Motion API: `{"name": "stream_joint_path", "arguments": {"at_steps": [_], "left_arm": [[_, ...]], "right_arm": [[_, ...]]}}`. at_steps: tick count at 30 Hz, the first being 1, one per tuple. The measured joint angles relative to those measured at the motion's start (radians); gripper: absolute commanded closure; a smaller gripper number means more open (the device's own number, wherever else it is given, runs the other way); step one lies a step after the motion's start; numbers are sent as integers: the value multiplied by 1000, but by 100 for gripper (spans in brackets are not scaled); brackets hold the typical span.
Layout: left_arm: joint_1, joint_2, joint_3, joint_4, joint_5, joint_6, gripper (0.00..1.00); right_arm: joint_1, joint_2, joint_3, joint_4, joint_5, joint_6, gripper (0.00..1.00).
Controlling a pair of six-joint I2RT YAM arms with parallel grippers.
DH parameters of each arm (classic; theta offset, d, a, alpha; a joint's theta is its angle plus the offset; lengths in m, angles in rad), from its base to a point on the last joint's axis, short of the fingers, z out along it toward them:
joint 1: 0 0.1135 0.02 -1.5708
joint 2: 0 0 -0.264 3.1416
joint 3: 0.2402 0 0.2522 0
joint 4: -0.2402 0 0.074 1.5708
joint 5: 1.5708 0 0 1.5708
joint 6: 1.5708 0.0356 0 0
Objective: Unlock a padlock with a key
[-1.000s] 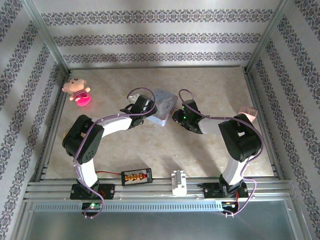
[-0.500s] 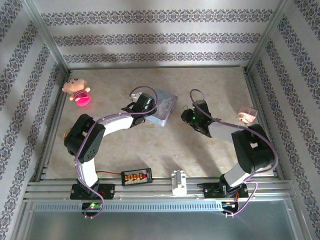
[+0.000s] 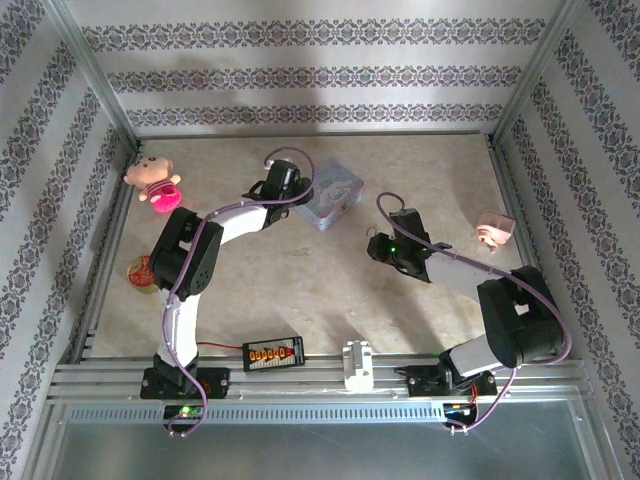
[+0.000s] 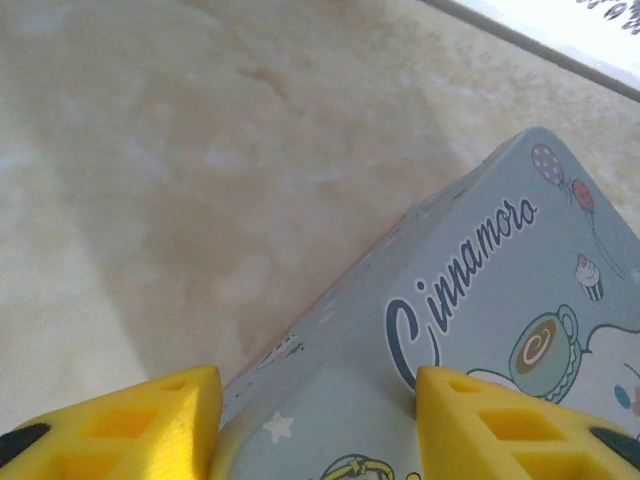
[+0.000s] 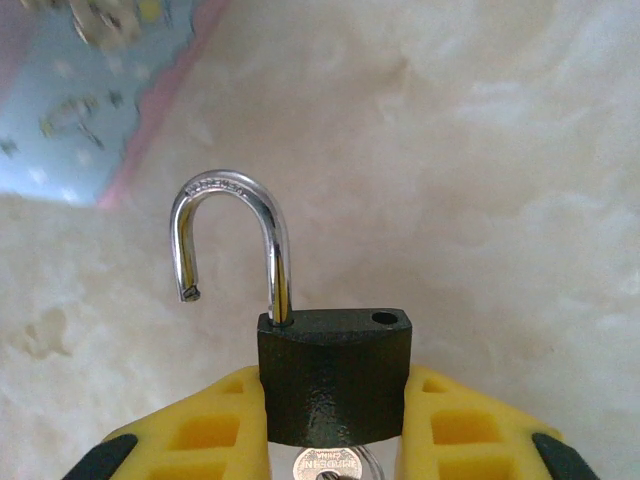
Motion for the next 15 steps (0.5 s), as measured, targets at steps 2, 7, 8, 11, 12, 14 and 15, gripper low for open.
{"name": "stream_joint_path", "arguments": {"at_steps": [2,7,8,11,12,14,15], "left_arm": [[24,23,33,0,43,35,35],[68,27,36,-6,92,86,15],[71,23,32,-9,92,90,13],[76,-10,2,-31,92,94,8],[76,-28,-12,-43,91,93,7],[76,-66,-38,-58,88,85,3],[76,-89,-53,-64,86,79,2]], "right_arm": [[-11,7,20,-49,-14,-50,100],[-64,78,120,-134,-49,-158,100],[-72,100,144,-149,-51,-179,100],[-85,168,208,-190,-48,-227,95],[-85,193,230,-207,-47,-240,91],[-90,232,264,-230,-47,-261,81],[-92,249,279,-242,-47,-269,72]]}}
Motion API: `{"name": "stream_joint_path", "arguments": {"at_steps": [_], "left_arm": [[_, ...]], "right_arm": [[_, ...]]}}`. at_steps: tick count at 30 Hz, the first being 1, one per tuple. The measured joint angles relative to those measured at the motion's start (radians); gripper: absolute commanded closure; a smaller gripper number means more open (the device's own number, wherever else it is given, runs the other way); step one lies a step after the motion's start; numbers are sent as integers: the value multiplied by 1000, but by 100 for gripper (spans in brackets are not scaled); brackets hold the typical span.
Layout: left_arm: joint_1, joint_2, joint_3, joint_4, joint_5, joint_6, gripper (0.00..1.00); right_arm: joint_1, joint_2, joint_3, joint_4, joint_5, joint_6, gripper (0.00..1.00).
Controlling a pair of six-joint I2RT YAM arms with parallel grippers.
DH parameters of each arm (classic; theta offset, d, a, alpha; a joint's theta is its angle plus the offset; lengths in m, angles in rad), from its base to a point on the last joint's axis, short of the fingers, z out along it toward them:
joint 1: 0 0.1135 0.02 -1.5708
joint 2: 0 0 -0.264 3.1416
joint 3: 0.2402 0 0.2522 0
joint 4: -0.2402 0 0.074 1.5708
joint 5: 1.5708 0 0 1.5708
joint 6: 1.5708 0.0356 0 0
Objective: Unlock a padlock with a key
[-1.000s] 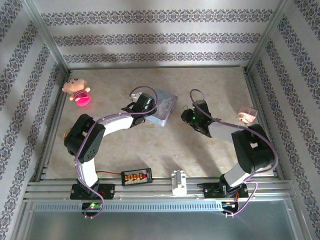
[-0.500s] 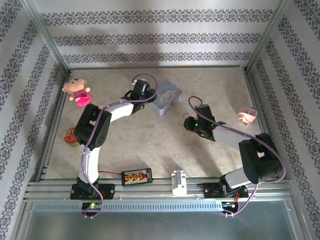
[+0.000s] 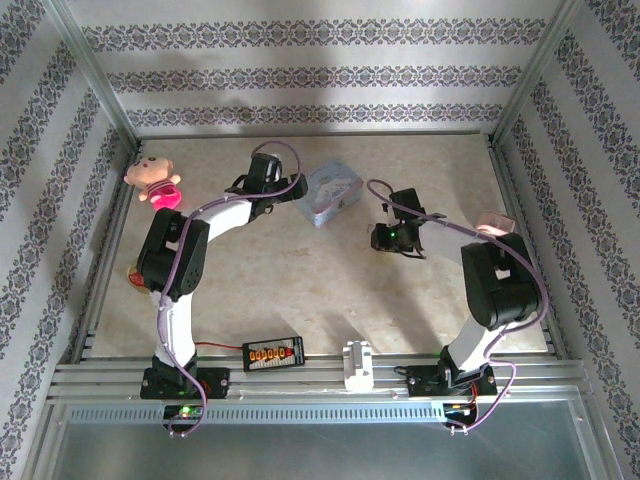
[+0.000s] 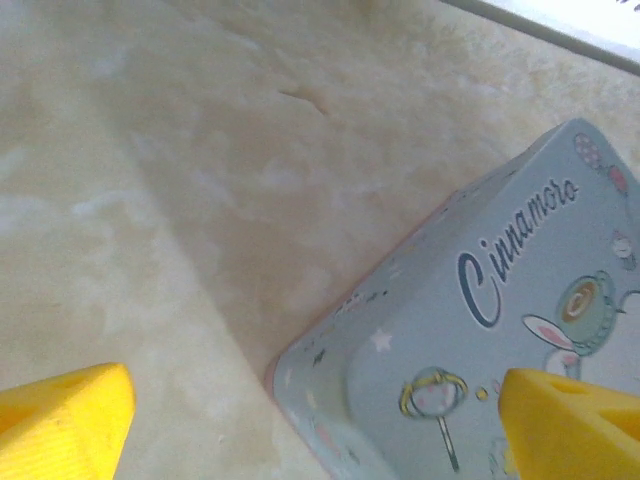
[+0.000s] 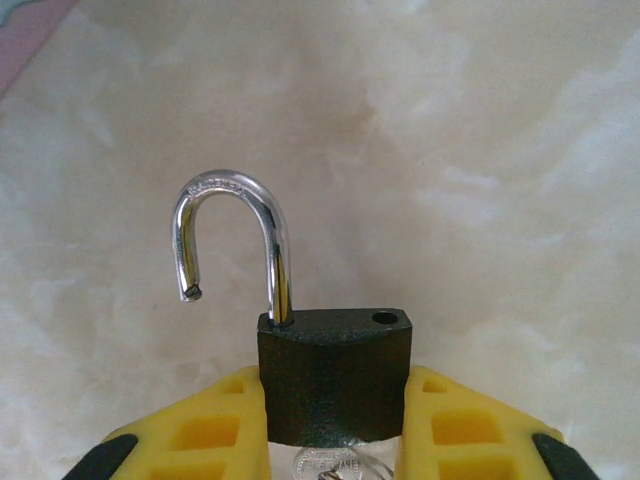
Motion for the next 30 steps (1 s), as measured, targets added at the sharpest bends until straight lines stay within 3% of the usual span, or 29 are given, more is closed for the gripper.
{"name": "stream_joint_path", "arguments": {"at_steps": [5,15,24,30], "left_arm": [[0,-85,-56,-17,0,-51,0],[-2,-137,-217,3,90,-229,3],[-35,-137,-228,69,149,-321,13],[-41,-109,-211,93,162,-343,18]], "right_arm": [[-20,51,66,-40,-1,-29,49],[-37,110,297,-23,-71,-25,36],[-38,363,616,37,-139,-5,34],[-44,479,737,37,-182,13,50]]}}
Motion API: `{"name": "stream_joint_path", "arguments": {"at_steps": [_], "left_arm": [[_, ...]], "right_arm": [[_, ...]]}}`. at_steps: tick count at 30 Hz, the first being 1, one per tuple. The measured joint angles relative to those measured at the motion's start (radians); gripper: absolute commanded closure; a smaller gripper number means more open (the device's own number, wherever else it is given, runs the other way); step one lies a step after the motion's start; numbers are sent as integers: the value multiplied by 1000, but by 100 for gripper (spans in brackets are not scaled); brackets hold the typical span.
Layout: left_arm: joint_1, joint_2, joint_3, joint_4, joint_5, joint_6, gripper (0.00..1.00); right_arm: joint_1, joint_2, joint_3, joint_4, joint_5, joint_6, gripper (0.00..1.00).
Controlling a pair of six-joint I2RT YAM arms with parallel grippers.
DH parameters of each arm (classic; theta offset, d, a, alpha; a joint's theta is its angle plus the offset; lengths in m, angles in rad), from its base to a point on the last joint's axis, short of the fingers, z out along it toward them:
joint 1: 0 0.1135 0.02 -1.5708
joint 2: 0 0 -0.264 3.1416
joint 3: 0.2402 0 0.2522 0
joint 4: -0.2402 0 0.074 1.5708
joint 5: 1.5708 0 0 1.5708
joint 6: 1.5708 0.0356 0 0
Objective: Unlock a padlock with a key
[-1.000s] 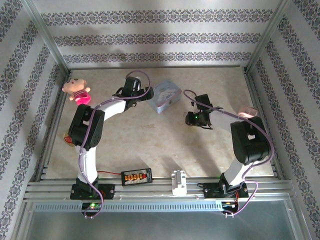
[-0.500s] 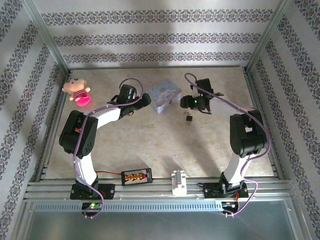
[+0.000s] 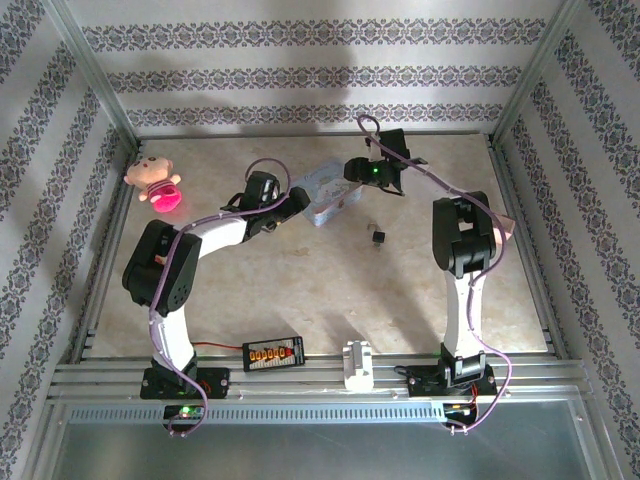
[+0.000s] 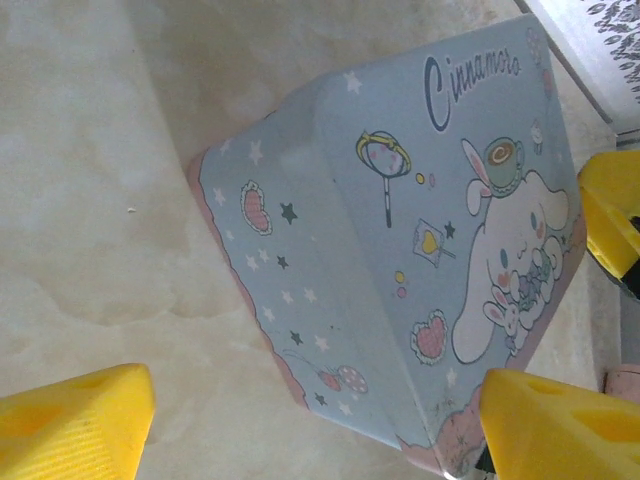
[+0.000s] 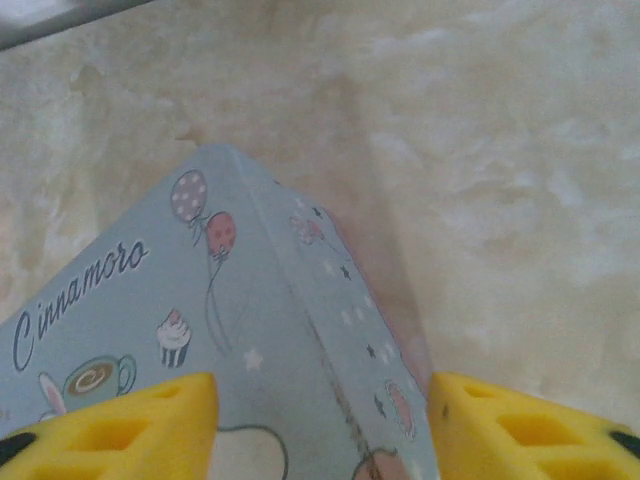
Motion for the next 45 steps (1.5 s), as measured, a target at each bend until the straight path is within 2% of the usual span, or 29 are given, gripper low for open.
{"name": "stream_joint_path", "arguments": {"at_steps": [5,6,8,9,12,13,19,22,25,27,28,33,34,35,39,45], "left_arm": [[0,56,43,2,-8,3,28],[0,66,51,2,-10,8,29],[0,77,64,2,-12,11,32],[0,80,69,2,-16,13,37],[0,80,74,4,-19,25,42],[0,80,75,5,-20,28,46],[3,80,69,21,-39,35,48],[3,65,45,36,-50,35,41],[1,36,8,31,-55,43,20],[0,8,-21,17,-69,50,11],[0,-13,-39,8,-80,56,2],[2,-184,-128,-42,-164,90,1],[2,-235,-146,-51,-192,106,1],[2,-279,-162,-56,-217,122,1],[8,-499,-269,-66,-363,229,1],[9,-813,-532,-3,-575,451,1]], "right_arm": [[3,-1,-11,6,-25,5,69],[6,-10,-30,18,-28,10,70],[13,-44,-82,39,-28,18,71],[16,-65,-111,42,-28,23,71],[35,-133,-203,46,-22,30,70],[43,-155,-231,48,-18,33,70],[89,-240,-342,70,55,61,68],[111,-276,-389,82,85,86,61],[127,-321,-435,83,107,106,51],[130,-360,-468,80,119,110,46],[125,-391,-488,77,129,113,43],[61,-594,-606,72,179,108,31],[43,-650,-637,69,190,106,7],[30,-694,-663,68,198,103,2],[-26,-905,-792,51,240,72,2],[-46,-1195,-981,24,357,-19,2]]}}
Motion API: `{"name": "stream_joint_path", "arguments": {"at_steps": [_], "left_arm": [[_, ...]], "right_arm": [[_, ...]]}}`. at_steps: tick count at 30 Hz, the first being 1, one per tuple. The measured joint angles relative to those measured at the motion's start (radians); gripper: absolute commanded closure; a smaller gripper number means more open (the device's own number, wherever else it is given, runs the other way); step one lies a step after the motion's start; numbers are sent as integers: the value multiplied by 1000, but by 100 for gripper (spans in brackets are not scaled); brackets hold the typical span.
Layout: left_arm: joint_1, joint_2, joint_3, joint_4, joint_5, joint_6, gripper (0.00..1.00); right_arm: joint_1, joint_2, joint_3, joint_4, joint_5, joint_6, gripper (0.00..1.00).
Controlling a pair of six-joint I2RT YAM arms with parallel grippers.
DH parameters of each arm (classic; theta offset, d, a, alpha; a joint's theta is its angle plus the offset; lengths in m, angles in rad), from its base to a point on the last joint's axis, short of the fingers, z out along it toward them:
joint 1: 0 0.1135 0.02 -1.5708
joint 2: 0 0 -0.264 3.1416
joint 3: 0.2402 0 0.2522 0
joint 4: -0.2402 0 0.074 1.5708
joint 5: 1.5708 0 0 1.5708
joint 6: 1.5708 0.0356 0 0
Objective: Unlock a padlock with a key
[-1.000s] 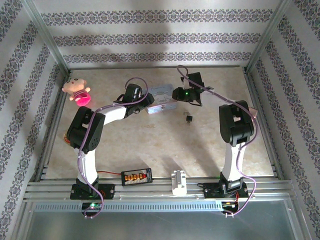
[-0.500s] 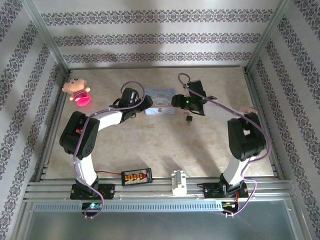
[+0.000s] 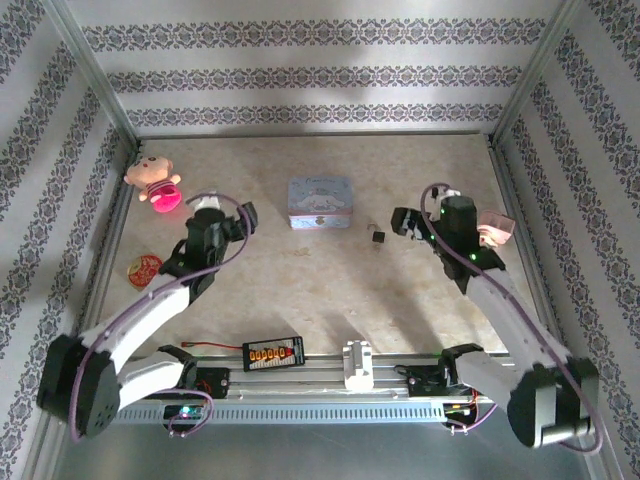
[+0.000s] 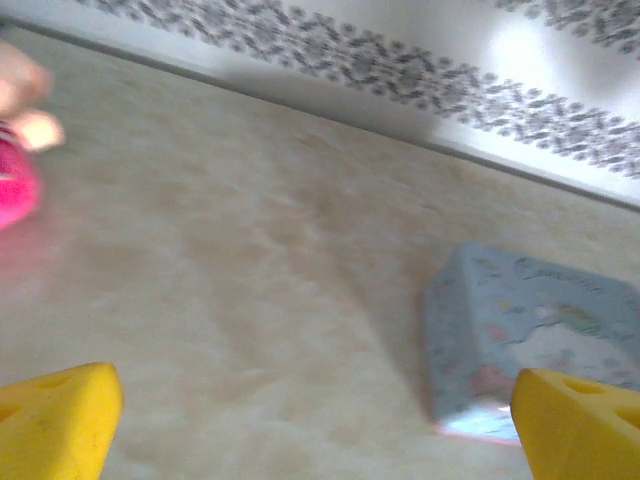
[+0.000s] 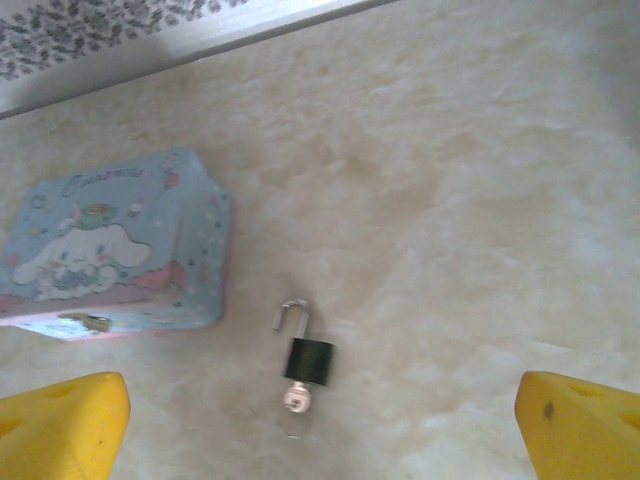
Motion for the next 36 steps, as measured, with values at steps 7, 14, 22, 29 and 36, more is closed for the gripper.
{"name": "stream_joint_path", "arguments": {"at_steps": [7,14,22,29,36], "left_arm": [[8,-44,-222,216,-174,307,1],[80,173,-236,450,-167,487,1],[230,326,-248,618,2,489,1],[350,460,-259,776,155,430,1],[383,522,-249,794,319,414,1]], "right_arm": [[-13,-145,-169,56,152,-151,2],[-25,-83,-228,162,230,-293,2],[-116,-61,-362,411,212,-340,2],[-144,-79,-484,619,156,-361,2],[-180,10,-540,895,96,-369,2]]}}
